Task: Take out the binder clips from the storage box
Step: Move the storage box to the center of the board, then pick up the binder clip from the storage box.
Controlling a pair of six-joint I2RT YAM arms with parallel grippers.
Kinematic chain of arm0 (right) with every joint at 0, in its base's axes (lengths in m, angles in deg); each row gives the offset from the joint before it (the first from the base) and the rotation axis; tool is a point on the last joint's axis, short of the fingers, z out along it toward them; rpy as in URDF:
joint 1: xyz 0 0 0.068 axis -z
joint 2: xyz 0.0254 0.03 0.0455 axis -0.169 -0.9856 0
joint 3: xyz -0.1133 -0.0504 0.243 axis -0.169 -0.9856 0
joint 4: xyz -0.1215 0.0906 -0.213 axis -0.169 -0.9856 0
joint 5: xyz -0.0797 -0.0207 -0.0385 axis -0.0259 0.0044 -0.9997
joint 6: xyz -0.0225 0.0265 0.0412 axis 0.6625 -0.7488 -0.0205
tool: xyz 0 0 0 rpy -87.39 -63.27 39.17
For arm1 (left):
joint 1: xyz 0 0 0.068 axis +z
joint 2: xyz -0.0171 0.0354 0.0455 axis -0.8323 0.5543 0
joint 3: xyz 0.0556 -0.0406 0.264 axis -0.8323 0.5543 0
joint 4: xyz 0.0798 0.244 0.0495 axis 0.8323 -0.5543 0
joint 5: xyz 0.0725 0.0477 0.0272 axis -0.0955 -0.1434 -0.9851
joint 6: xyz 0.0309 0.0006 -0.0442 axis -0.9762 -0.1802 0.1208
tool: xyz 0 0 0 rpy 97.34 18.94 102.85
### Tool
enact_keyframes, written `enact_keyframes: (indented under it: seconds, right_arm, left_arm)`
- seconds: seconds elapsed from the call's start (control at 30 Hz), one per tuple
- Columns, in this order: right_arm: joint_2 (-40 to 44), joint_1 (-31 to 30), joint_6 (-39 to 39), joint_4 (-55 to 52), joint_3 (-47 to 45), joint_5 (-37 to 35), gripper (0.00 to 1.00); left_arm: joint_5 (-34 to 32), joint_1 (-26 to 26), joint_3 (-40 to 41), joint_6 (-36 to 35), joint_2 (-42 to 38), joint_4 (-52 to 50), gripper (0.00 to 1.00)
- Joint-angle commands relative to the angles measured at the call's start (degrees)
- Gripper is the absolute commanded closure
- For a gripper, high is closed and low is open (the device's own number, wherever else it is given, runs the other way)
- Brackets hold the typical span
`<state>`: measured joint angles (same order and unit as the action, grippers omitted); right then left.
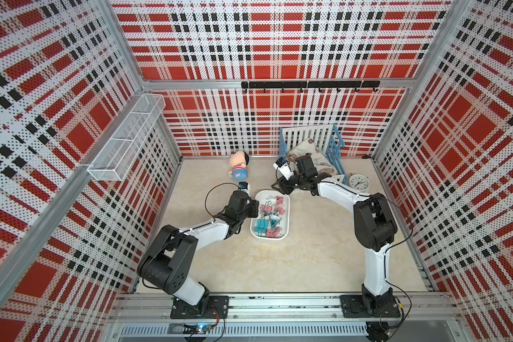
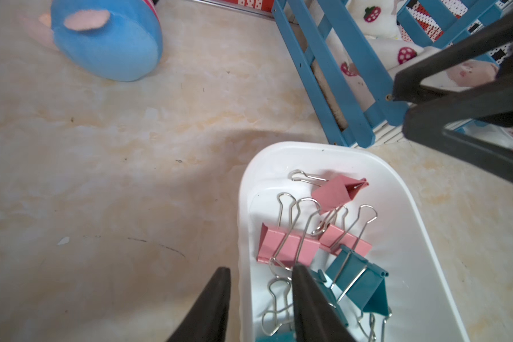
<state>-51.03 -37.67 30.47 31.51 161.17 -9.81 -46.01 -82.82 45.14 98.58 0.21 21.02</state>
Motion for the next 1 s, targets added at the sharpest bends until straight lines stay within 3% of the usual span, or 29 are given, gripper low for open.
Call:
enact_keyframes:
  seconds: [0.0, 0.27, 0.83, 0.97]
  right_arm:
    - [-2.3, -1.3, 0.0, -3.6, 1.9, 3.2, 0.58]
    - [-5.5, -2.5, 0.9, -8.4, 5.1, 4.0, 0.68]
    - [-11.0, -3.4, 1.0, -12.3, 8.7, 4.8, 0.73]
    - [-12.4, -3.6, 0.8, -12.8, 10.0, 5.4, 0.79]
  left_arm:
    - [-0.6, -1.3, 0.1, 0.1, 1.3, 1.0, 0.59]
    - [-1.0, -2.3, 0.5, 0.4, 2.1, 1.2, 0.59]
    - [-1.5, -3.5, 1.3, 2.0, 2.5, 1.7, 0.61]
    - [-1.5, -3.4, 1.3, 2.1, 2.6, 1.6, 0.61]
